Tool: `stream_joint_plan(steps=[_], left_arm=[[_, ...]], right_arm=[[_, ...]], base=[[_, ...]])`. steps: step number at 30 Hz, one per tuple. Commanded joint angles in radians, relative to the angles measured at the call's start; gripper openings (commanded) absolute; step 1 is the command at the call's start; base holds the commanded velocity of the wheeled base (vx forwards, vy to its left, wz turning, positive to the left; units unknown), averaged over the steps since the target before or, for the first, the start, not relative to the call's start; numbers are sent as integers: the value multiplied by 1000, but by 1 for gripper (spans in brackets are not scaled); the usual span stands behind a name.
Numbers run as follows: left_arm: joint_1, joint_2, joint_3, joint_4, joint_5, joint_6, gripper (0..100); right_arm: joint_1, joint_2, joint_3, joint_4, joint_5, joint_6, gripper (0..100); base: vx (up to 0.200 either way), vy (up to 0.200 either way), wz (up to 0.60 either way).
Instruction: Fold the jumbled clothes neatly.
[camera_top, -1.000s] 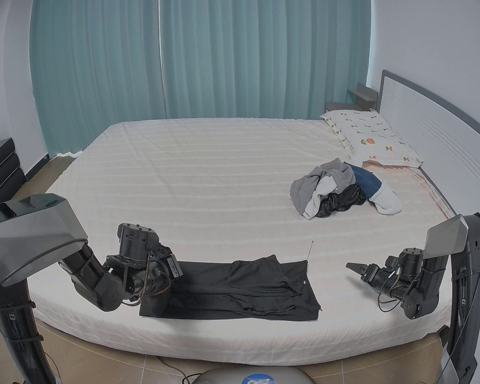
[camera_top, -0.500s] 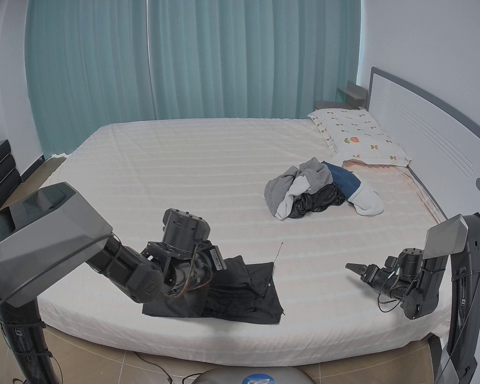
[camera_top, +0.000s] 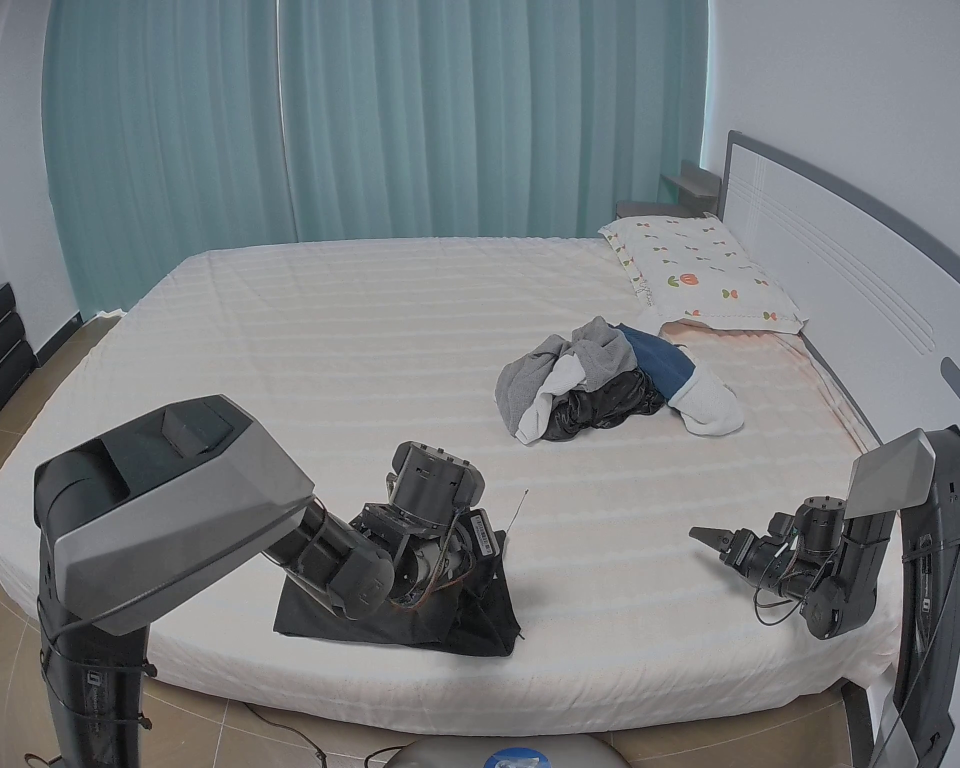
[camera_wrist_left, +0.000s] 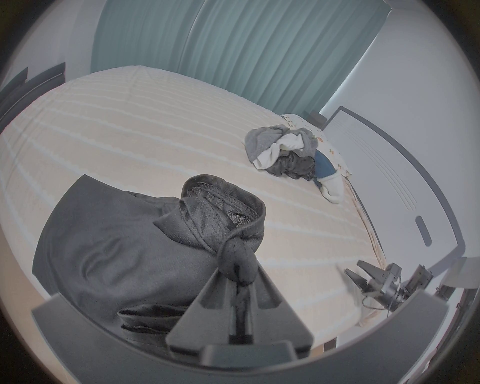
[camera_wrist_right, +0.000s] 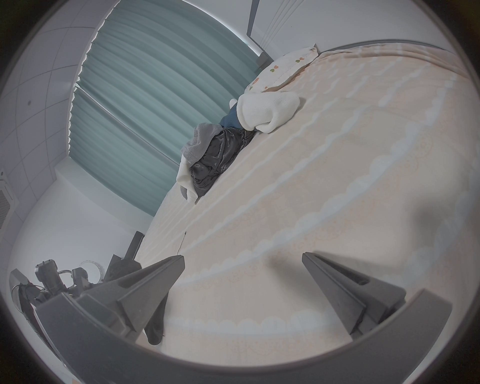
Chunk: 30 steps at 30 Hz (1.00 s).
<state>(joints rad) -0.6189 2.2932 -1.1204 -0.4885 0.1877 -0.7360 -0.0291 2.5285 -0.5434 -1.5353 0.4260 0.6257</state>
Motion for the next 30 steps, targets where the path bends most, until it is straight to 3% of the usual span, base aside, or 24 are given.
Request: stream_joint_plan(steps=[1,3,4,15,18,30], left_arm=[[-4,38,-21,2,-2,-6,0],[-4,43,-19,2,-5,-8,0],[-4,46,-19,1,-7,-10,100],[18,2,24,-1,-27,-72,100],[56,-29,70,-8,-40,-74,100],[304,-156,355,-96,-226,-195,100]], right_arm=[[0,1,0,0,0,0,100],[0,1,0,0,0,-1,100],[0,1,0,0,0,-1,100],[0,1,0,0,0,-1,100],[0,1,2,0,0,-1,100],[2,1,7,0,0,-1,100]], base=[[0,0,0],[0,0,0],[0,0,0],[0,0,0],[0,0,0],[0,0,0]])
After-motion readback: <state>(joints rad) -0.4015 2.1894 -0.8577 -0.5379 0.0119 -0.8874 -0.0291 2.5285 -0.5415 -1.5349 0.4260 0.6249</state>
